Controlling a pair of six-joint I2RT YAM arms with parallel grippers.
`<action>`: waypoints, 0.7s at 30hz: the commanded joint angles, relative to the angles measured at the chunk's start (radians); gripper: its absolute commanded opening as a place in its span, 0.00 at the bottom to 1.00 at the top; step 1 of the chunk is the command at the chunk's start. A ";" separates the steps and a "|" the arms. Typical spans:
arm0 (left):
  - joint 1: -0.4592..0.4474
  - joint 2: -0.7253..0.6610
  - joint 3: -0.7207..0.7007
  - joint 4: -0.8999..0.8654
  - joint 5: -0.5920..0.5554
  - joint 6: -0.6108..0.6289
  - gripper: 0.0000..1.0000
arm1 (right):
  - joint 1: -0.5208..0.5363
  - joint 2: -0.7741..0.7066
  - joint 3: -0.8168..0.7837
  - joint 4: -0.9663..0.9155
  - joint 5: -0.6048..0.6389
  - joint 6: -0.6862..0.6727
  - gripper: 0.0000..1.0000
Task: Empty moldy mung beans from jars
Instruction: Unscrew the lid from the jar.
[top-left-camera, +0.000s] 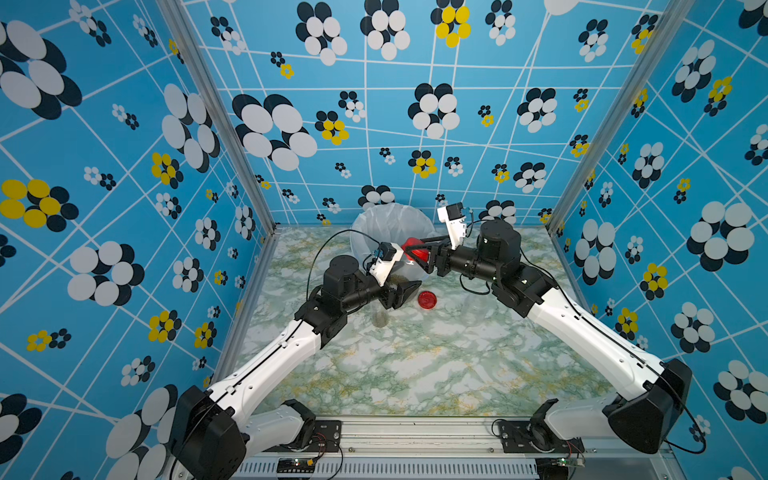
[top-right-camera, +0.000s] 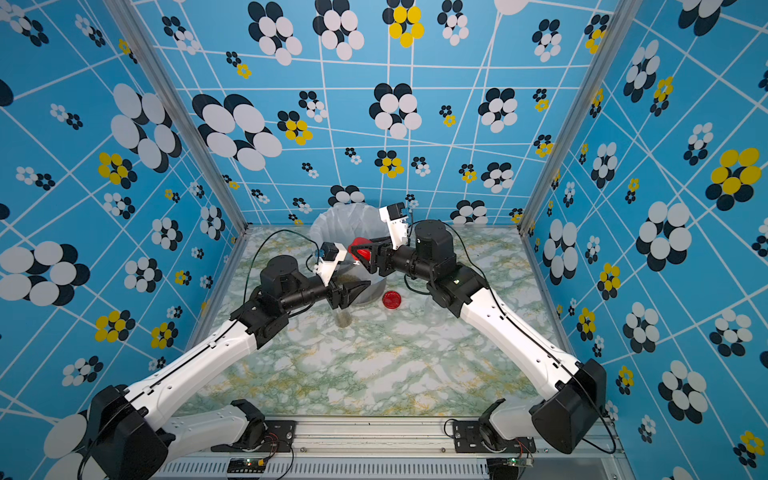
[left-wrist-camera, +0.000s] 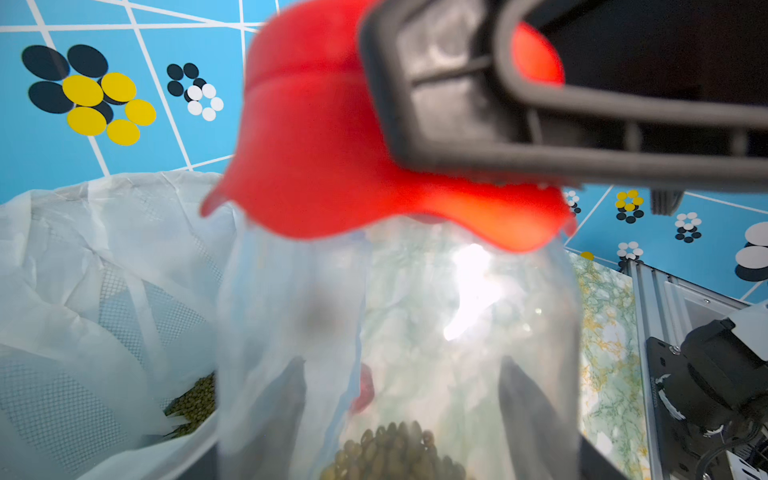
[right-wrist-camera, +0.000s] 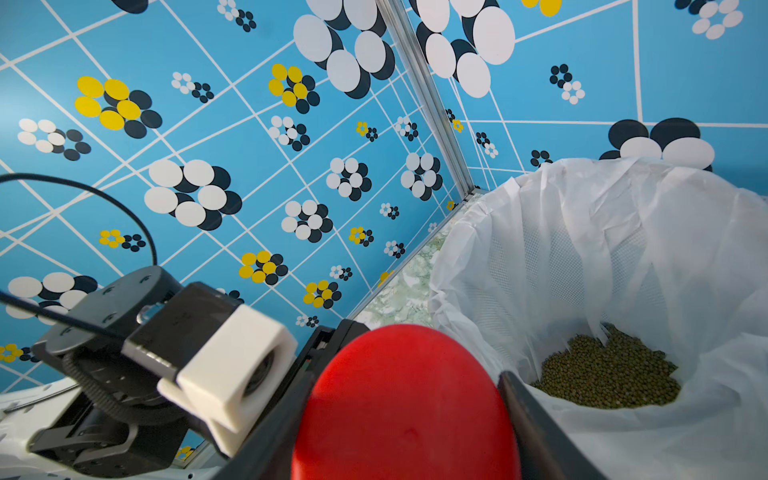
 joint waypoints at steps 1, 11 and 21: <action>-0.014 -0.030 0.030 0.017 0.003 0.042 0.64 | -0.012 -0.001 -0.026 0.025 -0.012 -0.012 0.58; -0.012 -0.073 0.012 -0.008 0.078 0.083 0.66 | -0.171 -0.007 -0.080 0.161 -0.340 -0.044 0.56; -0.005 -0.051 0.031 -0.029 0.253 0.104 0.66 | -0.170 -0.024 -0.050 0.145 -0.601 -0.182 0.57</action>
